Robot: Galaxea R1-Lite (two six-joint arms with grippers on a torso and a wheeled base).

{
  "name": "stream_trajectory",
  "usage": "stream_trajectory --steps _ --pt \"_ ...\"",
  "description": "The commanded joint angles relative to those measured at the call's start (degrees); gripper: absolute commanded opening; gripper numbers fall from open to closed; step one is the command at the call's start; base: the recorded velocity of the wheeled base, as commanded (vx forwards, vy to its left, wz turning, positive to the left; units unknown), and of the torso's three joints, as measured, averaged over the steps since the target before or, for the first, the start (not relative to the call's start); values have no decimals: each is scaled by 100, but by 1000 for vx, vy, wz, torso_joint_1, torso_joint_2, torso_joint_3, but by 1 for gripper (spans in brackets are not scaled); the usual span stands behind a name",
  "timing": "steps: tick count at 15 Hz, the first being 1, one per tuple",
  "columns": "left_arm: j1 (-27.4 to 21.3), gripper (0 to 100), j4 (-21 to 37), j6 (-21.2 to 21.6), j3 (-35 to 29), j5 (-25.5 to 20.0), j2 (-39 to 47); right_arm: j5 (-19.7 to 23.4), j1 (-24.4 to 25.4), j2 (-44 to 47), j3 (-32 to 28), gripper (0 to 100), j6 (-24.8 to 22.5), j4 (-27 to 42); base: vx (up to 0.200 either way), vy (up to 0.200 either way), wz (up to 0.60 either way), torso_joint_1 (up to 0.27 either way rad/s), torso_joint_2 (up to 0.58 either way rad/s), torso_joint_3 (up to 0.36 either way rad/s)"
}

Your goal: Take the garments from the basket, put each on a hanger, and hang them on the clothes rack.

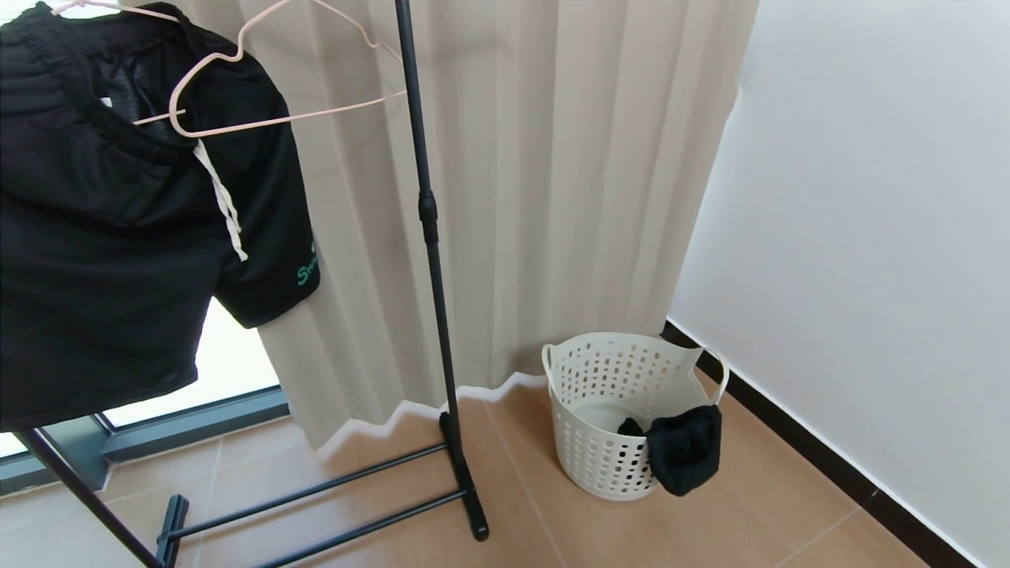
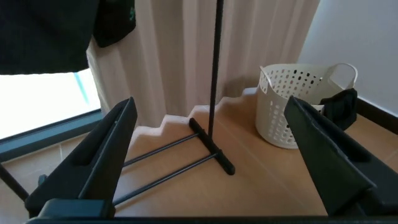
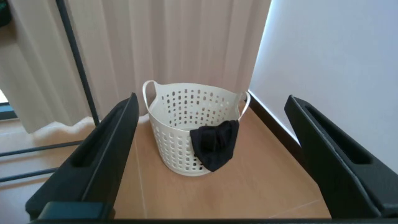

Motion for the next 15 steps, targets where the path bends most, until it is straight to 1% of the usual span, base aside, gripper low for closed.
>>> stream_trajectory --steps 1,4,10,15 --pt "0 100 -4 -2 1 5 7 1 0 9 0 100 5 -4 0 -200 0 2 2 -2" --pt "0 100 -4 -2 1 5 7 1 0 9 0 100 -3 -4 0 -200 0 1 2 1" --pt "0 100 -4 -2 1 5 7 1 0 9 0 100 -3 -4 200 0 0 4 0 6" --pt "0 100 -4 -2 1 -4 7 1 0 0 0 100 5 -4 0 -200 0 8 5 1"
